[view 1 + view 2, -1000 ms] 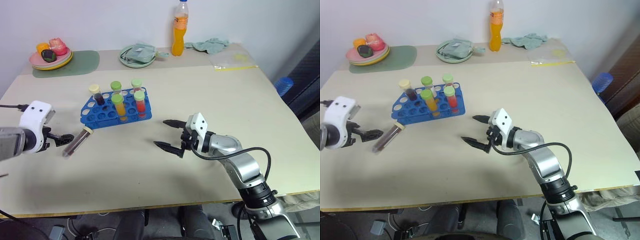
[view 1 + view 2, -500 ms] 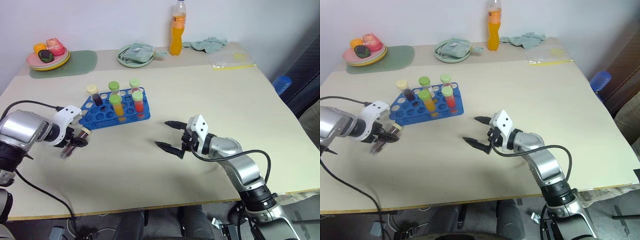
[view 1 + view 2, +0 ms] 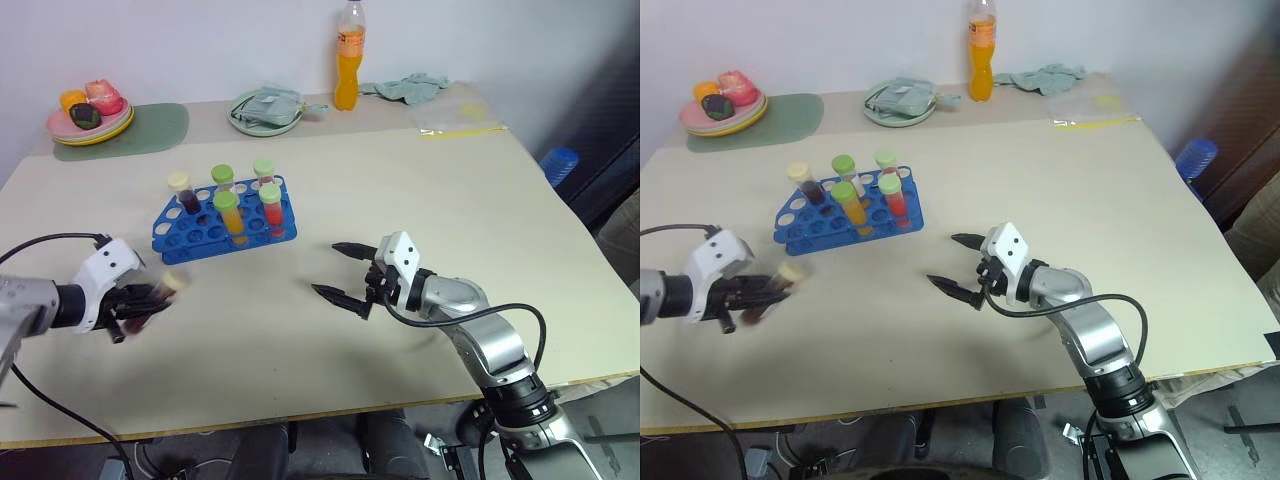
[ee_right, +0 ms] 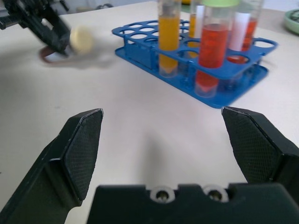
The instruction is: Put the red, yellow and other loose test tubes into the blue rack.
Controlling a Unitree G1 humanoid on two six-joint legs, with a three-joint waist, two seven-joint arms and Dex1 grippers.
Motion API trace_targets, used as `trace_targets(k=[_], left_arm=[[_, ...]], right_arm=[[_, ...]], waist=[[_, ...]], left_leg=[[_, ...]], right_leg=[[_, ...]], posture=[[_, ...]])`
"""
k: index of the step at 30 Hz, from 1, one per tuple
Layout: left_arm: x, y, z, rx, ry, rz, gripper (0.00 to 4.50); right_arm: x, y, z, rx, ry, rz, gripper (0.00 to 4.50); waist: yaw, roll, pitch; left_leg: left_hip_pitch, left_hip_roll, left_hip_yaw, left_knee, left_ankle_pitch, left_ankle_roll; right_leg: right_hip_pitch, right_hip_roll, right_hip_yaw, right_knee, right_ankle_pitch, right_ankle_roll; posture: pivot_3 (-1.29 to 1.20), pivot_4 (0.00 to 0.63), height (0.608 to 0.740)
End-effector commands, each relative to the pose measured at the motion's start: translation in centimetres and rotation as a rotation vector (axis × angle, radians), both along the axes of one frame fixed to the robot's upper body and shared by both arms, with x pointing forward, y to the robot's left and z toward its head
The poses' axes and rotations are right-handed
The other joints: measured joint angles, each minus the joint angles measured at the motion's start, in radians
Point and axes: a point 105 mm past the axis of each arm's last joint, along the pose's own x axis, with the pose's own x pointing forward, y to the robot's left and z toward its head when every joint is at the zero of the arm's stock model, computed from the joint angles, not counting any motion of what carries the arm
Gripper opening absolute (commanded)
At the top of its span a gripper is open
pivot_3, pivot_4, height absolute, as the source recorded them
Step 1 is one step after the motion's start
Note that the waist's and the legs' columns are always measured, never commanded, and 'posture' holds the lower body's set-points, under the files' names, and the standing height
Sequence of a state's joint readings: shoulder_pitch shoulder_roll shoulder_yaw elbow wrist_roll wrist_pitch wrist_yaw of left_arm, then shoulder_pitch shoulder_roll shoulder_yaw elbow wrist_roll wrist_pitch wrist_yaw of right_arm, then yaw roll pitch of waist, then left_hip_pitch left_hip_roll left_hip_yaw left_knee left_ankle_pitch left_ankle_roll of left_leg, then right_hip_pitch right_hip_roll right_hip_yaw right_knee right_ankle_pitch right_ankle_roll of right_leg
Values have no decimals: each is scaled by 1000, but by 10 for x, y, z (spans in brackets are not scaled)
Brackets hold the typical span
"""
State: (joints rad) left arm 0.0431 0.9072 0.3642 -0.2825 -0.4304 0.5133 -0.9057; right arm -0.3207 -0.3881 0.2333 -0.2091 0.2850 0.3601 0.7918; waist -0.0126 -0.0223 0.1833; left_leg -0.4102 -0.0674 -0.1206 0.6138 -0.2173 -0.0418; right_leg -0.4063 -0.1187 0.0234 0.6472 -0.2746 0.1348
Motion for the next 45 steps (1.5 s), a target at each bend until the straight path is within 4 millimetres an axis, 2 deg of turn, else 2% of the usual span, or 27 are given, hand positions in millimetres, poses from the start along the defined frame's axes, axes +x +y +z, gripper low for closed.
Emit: trace_targets(k=[1,3,6,8,11,13,17,22,26,38,41,45], left_arm=[[19,4,60,-203,-382,228,794],[24,1,75,-290,-510,316,794],[29,-2,91,-301,-731,476,794],[37,-12,85,-344,-846,627,794],[48,-31,72,-418,-906,710,794],[54,-36,61,-439,-909,762,794],[67,-45,41,-408,-856,754,794],[73,-50,31,-402,-825,741,794],[81,-55,16,-395,-737,724,794],[92,-62,14,-429,-745,705,794],[90,-67,11,-479,-703,663,2160],[77,-59,13,-509,-722,673,4336]], right_arm=[[-1,7,11,15,-40,38,4500],[0,7,11,14,-40,45,4500],[1,8,10,13,-35,55,4500],[1,11,10,17,-32,64,4500],[2,12,11,18,-34,64,4500],[3,12,11,17,-39,60,4500],[3,10,11,15,-42,52,4500],[2,9,11,20,-44,30,4500],[1,8,10,27,-37,19,4500],[1,10,10,31,-34,25,4500],[1,8,11,30,-38,23,4500],[3,2,17,47,-43,11,4500]], waist=[[10,2,0],[19,-2,-2],[19,-3,-2],[21,-3,-3],[25,-4,-3],[25,-4,-3],[18,-4,-3],[19,-4,-3],[20,-4,-3],[23,-4,-3],[23,-4,-3],[19,-4,-3]], left_leg=[[0,-1,0,0,0,0],[1,-3,-3,2,0,0],[1,-5,-3,2,0,0],[1,-5,-2,2,0,-1],[1,-5,2,2,0,-1],[1,-6,2,2,0,-1],[1,-5,3,2,0,-1],[1,-5,2,2,0,0],[1,-5,2,2,0,0],[1,-5,2,2,0,0],[1,-5,2,3,0,0],[1,-5,2,2,0,0]], right_leg=[[1,0,-1,-1,0,0],[2,-1,-1,0,1,1],[2,-1,0,0,1,2],[2,0,0,0,1,2],[3,0,0,0,2,2],[3,0,0,0,2,2],[1,0,0,0,1,2],[2,1,0,0,1,2],[2,1,0,0,1,2],[2,1,0,0,1,2],[2,1,0,0,1,2],[2,1,0,0,1,2]], posture=[[0,150,740],[0,150,740],[0,150,740],[0,150,740],[0,150,740],[0,150,740],[0,150,740],[0,150,740],[0,150,740],[0,150,740],[0,150,740],[0,150,740]])
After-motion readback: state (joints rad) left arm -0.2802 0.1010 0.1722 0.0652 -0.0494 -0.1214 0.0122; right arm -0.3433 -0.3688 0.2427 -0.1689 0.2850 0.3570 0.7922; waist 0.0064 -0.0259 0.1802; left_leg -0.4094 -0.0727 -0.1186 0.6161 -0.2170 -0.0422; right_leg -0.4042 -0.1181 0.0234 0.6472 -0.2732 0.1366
